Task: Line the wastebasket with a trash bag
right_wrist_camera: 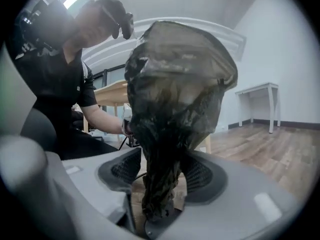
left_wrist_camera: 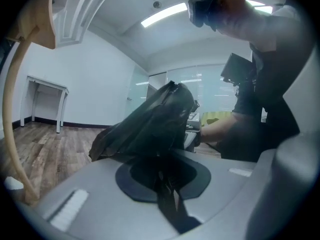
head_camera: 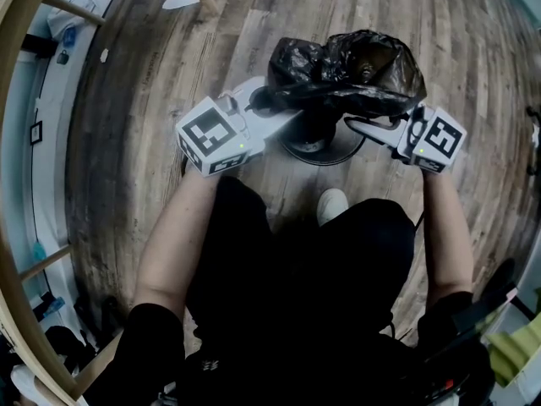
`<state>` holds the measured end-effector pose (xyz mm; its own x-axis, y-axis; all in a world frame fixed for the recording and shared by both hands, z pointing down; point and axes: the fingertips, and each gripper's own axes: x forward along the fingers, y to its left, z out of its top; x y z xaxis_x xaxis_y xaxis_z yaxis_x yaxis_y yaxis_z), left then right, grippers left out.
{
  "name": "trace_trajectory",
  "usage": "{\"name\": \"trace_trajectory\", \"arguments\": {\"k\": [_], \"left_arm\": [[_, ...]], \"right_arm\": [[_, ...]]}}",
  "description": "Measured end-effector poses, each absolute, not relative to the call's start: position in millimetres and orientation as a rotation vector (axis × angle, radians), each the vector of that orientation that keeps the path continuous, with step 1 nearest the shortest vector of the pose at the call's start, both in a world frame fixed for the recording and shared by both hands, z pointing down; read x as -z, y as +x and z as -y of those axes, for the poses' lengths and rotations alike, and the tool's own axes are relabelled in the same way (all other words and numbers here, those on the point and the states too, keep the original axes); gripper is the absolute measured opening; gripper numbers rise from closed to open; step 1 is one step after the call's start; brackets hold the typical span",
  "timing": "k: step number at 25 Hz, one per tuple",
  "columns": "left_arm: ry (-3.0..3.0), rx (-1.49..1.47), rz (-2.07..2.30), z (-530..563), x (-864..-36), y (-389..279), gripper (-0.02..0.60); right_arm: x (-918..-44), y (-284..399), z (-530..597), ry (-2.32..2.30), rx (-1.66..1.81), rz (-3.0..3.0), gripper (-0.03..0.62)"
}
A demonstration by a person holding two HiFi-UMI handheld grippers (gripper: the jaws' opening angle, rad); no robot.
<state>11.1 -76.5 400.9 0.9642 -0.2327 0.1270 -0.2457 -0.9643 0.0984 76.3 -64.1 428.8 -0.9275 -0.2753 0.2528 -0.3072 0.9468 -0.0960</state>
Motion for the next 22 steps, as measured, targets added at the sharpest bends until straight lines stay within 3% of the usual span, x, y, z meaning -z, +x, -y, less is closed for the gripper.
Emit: {"name": "trace_trajectory", "arguments": {"k": [13,15,18,22], "left_arm": [[3.011,-0.370,0.360,56.2,-458.7,-0.2,0.032],[3.006,-0.388,0.355,53.7,-465.5,-1.5,0.032],[2.993,-0.409,0.361,52.8,-475.4,-3.8,0.040],[2.977,-0.398,0.346,51.7,-477.0,-10.9,0.136]], "right_arm": [[-450.1,64.9,59.6,0.418,-0.254,2.868,0.243],[-456.1,62.4,55.6,0.400,-0.247,2.866,0.216],[-462.5,62.0,52.2,0.392,-0.241,2.886,0.100],[-469.1,63.6,51.5,0.390,-0.242,2.875,0.091]]}}
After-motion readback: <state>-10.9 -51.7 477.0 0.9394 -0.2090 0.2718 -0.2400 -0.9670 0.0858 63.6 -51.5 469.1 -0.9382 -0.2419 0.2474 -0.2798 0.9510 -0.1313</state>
